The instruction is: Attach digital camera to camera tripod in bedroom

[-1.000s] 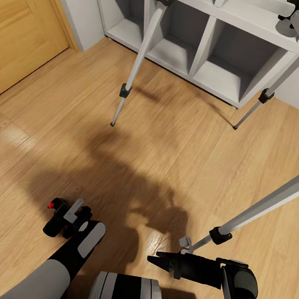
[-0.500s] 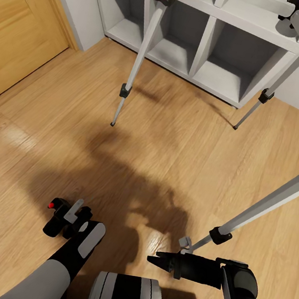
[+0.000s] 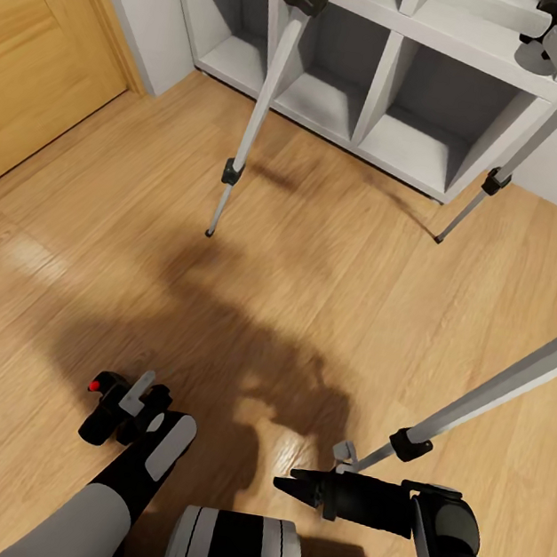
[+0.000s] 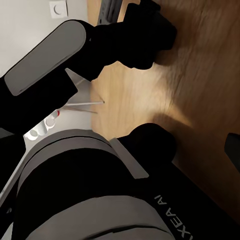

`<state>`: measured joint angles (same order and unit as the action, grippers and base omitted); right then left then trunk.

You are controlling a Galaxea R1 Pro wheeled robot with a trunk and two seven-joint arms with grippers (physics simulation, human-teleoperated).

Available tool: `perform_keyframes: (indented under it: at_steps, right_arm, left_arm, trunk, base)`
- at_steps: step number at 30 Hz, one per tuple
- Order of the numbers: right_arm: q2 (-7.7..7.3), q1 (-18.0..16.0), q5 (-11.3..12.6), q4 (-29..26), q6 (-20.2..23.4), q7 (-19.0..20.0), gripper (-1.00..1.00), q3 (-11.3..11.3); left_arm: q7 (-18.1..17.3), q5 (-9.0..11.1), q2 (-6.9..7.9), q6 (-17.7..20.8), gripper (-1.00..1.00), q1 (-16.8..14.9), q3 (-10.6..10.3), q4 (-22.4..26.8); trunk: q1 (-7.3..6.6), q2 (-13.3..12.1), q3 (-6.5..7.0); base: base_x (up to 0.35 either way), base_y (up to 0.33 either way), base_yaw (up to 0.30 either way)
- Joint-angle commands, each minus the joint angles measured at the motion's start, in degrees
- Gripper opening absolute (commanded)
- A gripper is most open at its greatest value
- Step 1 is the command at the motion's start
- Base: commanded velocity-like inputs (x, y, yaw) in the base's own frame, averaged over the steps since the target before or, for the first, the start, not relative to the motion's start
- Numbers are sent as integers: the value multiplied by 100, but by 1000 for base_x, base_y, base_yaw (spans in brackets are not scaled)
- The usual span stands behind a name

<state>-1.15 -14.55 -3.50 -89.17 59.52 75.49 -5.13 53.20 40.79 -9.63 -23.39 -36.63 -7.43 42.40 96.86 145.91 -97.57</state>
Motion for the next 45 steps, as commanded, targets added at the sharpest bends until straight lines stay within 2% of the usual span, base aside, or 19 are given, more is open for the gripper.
perform_keyframes:
  at_steps: [1, 45]
  right_arm:
    - [1, -3, -37, -4, 48, 45, 100, -6]
    - [1, -2, -37, -4, 48, 50, 100, 8]
  left_arm:
    - [19, 37, 4, -25, 100, -2, -21, 5]
    - [15, 44, 5, -25, 100, -2, -21, 5]
  trunk:
    - [-1, 1, -3]
    - [-1, 1, -3]
  base:
    - [10, 0, 0]
    - [1, 15, 0]
